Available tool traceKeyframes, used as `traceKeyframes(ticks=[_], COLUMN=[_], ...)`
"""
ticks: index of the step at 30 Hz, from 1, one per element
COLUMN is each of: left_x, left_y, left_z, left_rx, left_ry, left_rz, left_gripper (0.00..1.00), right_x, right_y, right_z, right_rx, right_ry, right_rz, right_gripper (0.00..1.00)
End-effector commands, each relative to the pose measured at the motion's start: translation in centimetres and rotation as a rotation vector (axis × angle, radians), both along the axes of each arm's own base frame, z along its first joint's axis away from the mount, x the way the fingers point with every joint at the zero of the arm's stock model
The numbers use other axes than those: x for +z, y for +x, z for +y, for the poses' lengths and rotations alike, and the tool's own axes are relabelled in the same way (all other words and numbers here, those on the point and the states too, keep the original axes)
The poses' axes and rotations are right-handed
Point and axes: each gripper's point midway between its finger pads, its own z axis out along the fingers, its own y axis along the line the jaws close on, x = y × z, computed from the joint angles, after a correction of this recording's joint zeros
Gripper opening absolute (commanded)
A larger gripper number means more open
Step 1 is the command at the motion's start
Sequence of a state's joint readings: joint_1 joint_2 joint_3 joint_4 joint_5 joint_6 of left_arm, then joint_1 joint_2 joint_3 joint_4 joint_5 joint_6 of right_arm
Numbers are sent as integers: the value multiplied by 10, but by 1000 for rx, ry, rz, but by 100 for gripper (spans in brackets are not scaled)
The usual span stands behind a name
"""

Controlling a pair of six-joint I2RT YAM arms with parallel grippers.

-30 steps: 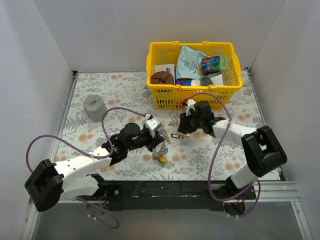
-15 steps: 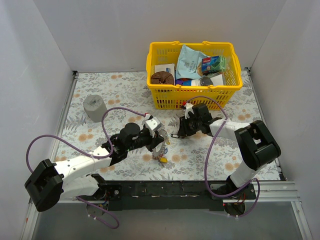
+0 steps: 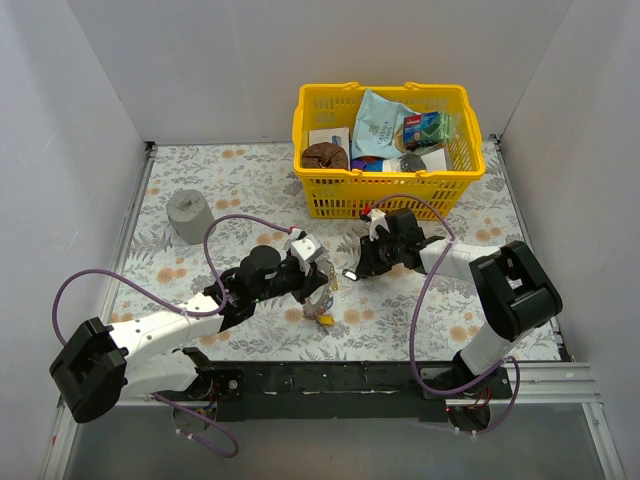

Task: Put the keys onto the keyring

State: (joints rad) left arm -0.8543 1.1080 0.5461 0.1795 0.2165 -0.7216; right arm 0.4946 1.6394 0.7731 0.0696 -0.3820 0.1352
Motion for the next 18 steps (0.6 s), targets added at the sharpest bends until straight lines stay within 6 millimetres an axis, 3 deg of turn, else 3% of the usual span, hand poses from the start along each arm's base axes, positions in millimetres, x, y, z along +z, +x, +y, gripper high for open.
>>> traceKeyframes(ticks=[1,7,12,18], left_x=[13,13,12,11], left_y=[3,2,2,2], left_z=[-2,-2,-3,-3], left_rx=[6,5,6,5], left_ry=[-22,-25,-25,-23], left_rz=[-30,-29,-23,-19], left_gripper=[0,0,0,0], right_x=[10,16,23,17], right_y=[-6,-7,-6,-7], right_z=[3,-1,-3,0], right_rx=[51,38,50,93], right_ry=[40,34,30,33], right_rz=[-18,-40,-92,-105], right_gripper=[22,28,49,56])
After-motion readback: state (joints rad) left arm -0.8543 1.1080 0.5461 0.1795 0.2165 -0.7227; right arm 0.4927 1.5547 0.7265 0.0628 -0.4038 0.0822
